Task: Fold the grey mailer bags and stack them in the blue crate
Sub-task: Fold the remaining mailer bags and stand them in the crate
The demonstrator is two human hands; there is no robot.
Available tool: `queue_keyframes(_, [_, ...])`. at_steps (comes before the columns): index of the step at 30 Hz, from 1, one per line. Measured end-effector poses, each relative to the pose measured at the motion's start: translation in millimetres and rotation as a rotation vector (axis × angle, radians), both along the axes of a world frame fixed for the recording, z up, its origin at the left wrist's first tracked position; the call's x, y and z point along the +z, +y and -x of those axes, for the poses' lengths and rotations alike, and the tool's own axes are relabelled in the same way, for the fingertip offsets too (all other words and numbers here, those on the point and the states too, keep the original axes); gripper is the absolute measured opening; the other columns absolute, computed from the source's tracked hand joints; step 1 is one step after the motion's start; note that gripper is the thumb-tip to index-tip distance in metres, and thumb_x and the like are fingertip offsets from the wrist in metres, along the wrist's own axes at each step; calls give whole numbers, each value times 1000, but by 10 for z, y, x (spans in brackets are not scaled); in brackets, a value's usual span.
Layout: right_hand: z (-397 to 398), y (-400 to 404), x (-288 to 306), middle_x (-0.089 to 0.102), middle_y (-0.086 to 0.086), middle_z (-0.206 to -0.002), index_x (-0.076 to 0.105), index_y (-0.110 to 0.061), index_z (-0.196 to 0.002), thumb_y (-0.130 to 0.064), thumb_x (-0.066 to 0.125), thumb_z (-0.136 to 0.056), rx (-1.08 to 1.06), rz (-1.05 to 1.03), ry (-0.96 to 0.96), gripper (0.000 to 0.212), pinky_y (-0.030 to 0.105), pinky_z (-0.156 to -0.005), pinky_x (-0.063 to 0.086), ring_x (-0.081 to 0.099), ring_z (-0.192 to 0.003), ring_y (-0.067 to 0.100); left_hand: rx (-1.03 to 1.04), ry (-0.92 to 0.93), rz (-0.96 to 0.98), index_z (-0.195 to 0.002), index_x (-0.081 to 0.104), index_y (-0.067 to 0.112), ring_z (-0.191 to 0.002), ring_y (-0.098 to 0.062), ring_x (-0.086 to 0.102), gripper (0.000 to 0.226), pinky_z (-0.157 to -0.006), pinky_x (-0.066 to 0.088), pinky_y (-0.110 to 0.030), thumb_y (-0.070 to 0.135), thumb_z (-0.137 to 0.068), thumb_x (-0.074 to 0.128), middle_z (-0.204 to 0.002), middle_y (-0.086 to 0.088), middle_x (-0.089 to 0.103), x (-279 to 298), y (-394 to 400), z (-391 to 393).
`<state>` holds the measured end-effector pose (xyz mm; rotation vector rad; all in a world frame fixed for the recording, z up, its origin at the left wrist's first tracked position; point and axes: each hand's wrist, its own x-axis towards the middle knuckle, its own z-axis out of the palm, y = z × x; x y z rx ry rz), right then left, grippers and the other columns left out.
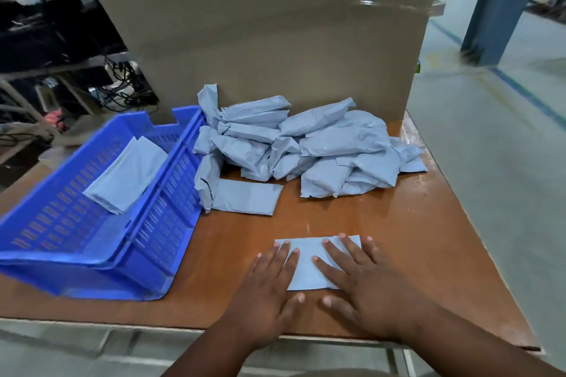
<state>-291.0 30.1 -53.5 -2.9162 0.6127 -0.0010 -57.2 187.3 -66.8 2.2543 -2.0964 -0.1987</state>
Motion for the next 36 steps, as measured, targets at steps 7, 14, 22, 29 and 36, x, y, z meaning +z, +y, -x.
queue_keyframes(7, [-586,179,21,17,-1,-177,28,-26,-167,-67,26,-109,109,36,-9,71,61,-125,1,14,-164,27,37,-7,15,-170,-4,25,-162,-10,-15,75,-133,10,-48,60,-109,25,-177,9,-16,-96,-42,-235])
queue_keyframes(14, [-659,161,-234,3,-4,-179,17,-25,-170,-64,25,-106,74,37,21,76,65,-128,5,-4,-165,25,51,-39,30,-171,7,20,-163,-11,-8,72,-132,11,-50,54,-111,26,-179,5,-4,-233,-60,-256])
queue_keyframes(22, [-506,40,-127,1,-2,-178,17,-27,-170,-69,31,-103,46,29,5,80,57,-128,-4,-3,-164,19,102,16,31,-171,-3,23,-161,-10,-19,72,-133,2,-44,56,-109,15,-177,5,-16,-133,-72,-172])
queue_keyframes(29, [-380,5,-174,6,4,-178,9,-18,-171,-66,18,-108,-33,21,20,80,56,-132,5,-2,-164,18,-8,26,72,-171,1,22,-162,-7,-15,70,-133,7,-44,44,-109,24,-178,8,-7,-82,-368,200])
queue_keyframes(36, [-14,-315,-122,-20,-8,-176,-12,-32,-169,-85,5,-97,-115,-32,137,91,53,-129,-11,-20,-162,16,140,-43,-21,-171,-3,24,-163,-11,-9,79,-133,2,-47,68,-105,2,-178,7,-10,-200,-136,-297])
